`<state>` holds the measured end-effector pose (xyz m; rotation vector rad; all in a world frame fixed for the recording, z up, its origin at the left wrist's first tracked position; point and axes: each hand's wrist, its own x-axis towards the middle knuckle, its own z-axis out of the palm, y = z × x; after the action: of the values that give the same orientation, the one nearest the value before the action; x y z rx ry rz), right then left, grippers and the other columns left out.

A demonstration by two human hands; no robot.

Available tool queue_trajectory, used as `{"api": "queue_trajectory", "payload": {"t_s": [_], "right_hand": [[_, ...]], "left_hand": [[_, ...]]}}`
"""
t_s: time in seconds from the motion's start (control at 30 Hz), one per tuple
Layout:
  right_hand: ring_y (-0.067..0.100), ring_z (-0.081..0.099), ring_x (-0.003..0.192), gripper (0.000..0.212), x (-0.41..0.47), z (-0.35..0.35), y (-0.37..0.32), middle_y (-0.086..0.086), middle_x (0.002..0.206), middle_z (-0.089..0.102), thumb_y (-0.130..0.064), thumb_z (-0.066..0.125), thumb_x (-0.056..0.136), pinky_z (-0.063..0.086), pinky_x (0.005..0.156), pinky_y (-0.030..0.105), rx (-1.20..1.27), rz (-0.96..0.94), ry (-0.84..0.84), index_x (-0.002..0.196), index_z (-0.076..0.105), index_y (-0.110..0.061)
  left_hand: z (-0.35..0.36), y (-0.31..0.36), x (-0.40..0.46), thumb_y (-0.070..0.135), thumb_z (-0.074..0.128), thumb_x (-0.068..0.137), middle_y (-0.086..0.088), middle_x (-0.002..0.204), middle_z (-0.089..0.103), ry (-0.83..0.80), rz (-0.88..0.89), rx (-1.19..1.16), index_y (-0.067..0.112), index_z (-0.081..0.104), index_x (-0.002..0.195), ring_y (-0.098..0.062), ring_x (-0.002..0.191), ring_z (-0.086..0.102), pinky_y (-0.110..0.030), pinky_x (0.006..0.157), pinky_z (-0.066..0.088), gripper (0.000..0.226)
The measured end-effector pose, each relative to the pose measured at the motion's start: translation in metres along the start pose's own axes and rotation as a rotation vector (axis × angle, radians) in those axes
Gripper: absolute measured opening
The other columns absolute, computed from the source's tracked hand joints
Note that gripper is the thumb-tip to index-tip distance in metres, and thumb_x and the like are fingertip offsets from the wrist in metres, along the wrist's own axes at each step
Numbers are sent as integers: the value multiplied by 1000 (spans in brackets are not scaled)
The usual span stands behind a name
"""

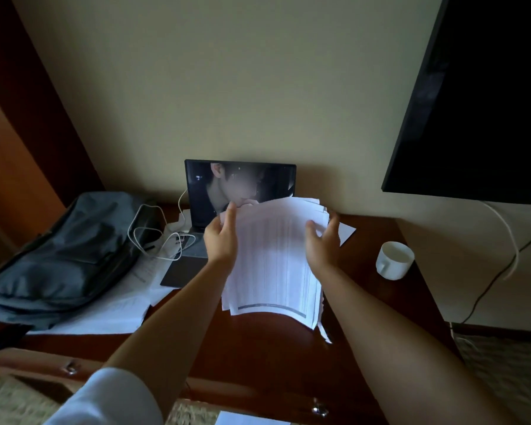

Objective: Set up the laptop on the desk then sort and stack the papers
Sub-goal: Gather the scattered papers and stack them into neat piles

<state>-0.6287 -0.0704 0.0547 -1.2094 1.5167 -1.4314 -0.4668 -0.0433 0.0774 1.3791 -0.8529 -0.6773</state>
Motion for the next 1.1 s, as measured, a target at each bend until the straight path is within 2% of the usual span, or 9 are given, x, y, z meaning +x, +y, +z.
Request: {"api": "queue_trajectory", "payload": {"t_s": [0.17,0.27,0.37,0.5,0.63,0.73,0.83,0.97,1.1], "right_hand": [[22,60,107,48,-14,4,31,1,122,59,-22,58,92,47,81,29,-15,4,21,135,37,-18],[23,60,105,53,-8,5,30,1,133,52,-23,60,89,53,85,37,-7,42,1,136,34,-23],[18,59,94,55,-10,3,35,0,130,53,-19,58,89,52,74,32,-43,94,-79,138,33,-24],[20,57,78,26,-8,6,24,4,97,60,-2,47,90,41,54,20,-69,38,-48,115,48,-7],[13,50,61,29,-6,0,23,1,80,55,1,42,87,37,50,24,-37,89,-6,114,49,-8],[11,49,60,40,-24,-4,47,-3,75,52,5,44,85,39,49,22,-40,163,-27,122,48,-10],[12,50,62,38,-19,-1,46,-2,77,54,6,43,85,39,50,23,-41,158,-28,120,50,-6],[12,52,63,32,-6,-9,42,0,87,58,4,44,85,38,50,22,-31,165,-18,114,50,-8],[19,61,78,40,-34,-15,91,3,96,62,2,47,84,46,59,26,-179,304,-154,123,51,-8]], "left_hand": [[-2,-12,8,29,44,96,0,57,37,94,-36,-45,16,38,58,-9,55,35,-24,55,32,40],[-5,-12,8,15,40,95,-1,86,57,96,-20,-8,11,62,95,-11,79,51,-25,72,40,22],[-6,-17,11,20,41,99,-2,109,56,76,-3,39,10,54,120,-16,101,53,-26,85,39,28],[-6,-12,15,34,62,90,-1,126,49,-26,93,112,12,41,136,-15,116,48,-26,93,40,55],[-14,-14,17,11,79,75,4,137,38,-138,30,149,21,22,149,-13,125,36,-33,103,36,94],[-20,-41,6,7,79,73,-4,110,58,-189,-210,187,9,47,134,-22,101,55,-38,85,52,68],[-16,-43,4,16,78,77,-6,83,63,-150,-236,135,5,61,101,-28,83,62,-38,73,54,32],[-13,-40,15,16,77,77,-7,93,66,-209,-235,102,8,60,101,-24,85,65,-37,69,56,31],[-18,-93,-9,5,62,87,-11,102,63,-312,-408,331,3,56,117,-23,86,62,-26,61,50,31]]}}
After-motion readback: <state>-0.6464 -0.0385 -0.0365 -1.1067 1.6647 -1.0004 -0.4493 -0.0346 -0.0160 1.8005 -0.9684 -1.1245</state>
